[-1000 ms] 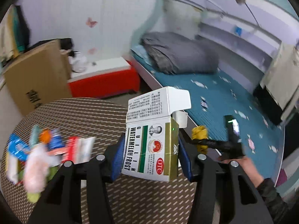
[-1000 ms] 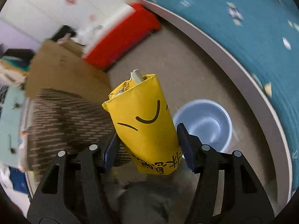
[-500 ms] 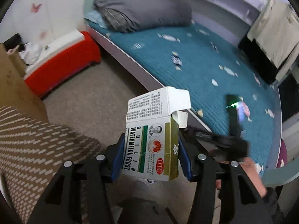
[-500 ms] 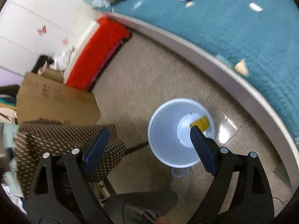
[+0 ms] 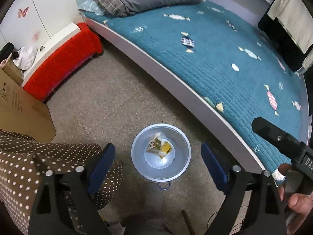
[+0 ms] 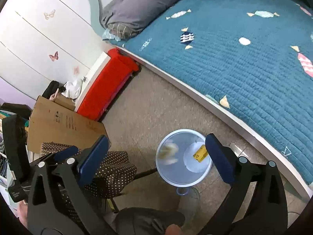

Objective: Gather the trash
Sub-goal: 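Drop the yellow bag and white box into the blue wastebasket with both tools, then move both tools back over the table to the trash pile, then grasp the orange-printed plastic bag with left tool while right tool grasps red-white paper, then release the plastic bag and red-white paper into the wastebasket with both tools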

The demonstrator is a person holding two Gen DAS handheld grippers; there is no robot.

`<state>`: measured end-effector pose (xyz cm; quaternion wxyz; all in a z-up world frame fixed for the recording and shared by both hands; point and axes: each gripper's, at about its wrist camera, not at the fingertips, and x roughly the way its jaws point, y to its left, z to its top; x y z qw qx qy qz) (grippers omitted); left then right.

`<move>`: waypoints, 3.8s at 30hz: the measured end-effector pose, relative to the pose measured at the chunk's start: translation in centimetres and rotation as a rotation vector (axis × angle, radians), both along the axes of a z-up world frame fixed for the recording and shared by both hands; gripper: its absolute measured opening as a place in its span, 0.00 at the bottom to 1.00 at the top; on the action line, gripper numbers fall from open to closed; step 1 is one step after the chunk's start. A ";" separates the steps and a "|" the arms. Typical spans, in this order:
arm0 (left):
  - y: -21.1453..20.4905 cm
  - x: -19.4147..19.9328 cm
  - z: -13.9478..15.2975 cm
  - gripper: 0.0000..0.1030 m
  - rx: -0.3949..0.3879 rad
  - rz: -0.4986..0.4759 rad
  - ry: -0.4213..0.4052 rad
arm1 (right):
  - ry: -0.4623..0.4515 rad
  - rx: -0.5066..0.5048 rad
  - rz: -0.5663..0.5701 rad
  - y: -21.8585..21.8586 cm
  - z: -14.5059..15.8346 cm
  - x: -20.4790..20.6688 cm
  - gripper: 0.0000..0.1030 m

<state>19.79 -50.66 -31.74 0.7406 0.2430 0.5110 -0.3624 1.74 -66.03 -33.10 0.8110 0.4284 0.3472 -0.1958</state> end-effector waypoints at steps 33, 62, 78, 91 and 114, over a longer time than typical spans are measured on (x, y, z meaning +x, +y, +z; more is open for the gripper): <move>25.1 -7.5 19.0 0.88 -0.349 0.237 -0.352 | -0.162 -0.383 0.255 19.4 20.2 0.6 0.94; 46.3 0.4 13.2 0.88 -0.249 0.595 -0.339 | -0.022 -0.373 0.624 37.2 15.5 11.4 0.94; 44.7 5.6 9.0 0.44 -0.151 0.503 -0.238 | 0.026 -0.301 0.739 42.5 10.4 18.9 0.44; 45.8 1.2 11.4 0.38 -0.269 0.552 -0.265 | -0.037 -0.299 0.724 37.9 13.2 14.6 0.10; 35.5 -4.2 20.1 0.38 -0.455 0.404 -0.364 | -0.285 -0.198 0.473 21.6 20.0 6.4 0.10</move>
